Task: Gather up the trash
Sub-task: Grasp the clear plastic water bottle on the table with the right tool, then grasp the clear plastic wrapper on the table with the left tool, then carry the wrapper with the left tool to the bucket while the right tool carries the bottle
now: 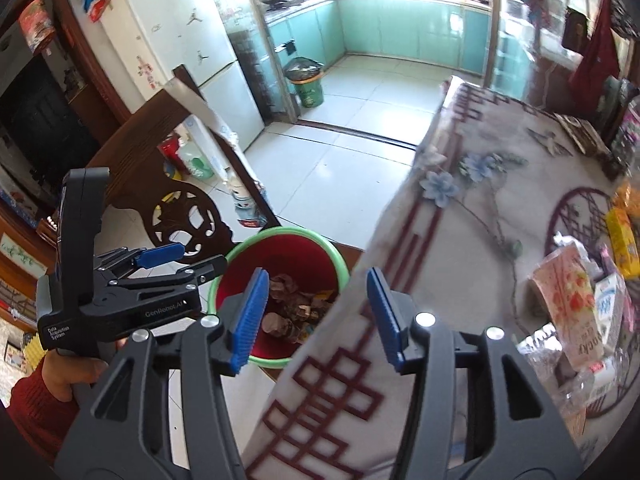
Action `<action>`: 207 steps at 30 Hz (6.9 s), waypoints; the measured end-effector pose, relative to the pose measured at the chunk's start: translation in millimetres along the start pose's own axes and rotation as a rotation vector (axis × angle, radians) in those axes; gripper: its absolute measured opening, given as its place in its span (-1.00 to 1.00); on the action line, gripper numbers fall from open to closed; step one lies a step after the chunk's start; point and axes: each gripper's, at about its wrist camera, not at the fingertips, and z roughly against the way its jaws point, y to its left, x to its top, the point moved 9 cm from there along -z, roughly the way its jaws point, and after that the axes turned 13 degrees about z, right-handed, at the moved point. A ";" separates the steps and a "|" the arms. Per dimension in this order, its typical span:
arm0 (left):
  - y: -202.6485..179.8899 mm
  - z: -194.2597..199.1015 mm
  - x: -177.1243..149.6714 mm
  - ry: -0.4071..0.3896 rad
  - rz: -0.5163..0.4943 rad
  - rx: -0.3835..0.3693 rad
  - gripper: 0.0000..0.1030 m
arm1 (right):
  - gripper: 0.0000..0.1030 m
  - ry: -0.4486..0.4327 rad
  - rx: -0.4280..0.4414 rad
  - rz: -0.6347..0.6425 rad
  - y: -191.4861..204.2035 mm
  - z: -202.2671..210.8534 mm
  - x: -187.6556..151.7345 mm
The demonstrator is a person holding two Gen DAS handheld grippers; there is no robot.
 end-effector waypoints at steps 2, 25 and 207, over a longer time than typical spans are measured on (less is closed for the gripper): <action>-14.9 -2.3 -6.5 0.014 -0.033 -0.009 0.22 | 0.03 0.013 -0.027 -0.046 -18.7 5.4 -17.0; -278.2 -17.7 -121.7 0.132 -0.265 -0.155 0.22 | 0.52 0.155 -0.252 -0.809 -306.0 52.7 -255.0; 5.9 -8.5 -16.4 -0.003 -0.021 0.060 -0.74 | 0.18 0.026 -0.098 -0.211 -43.5 -6.3 -30.0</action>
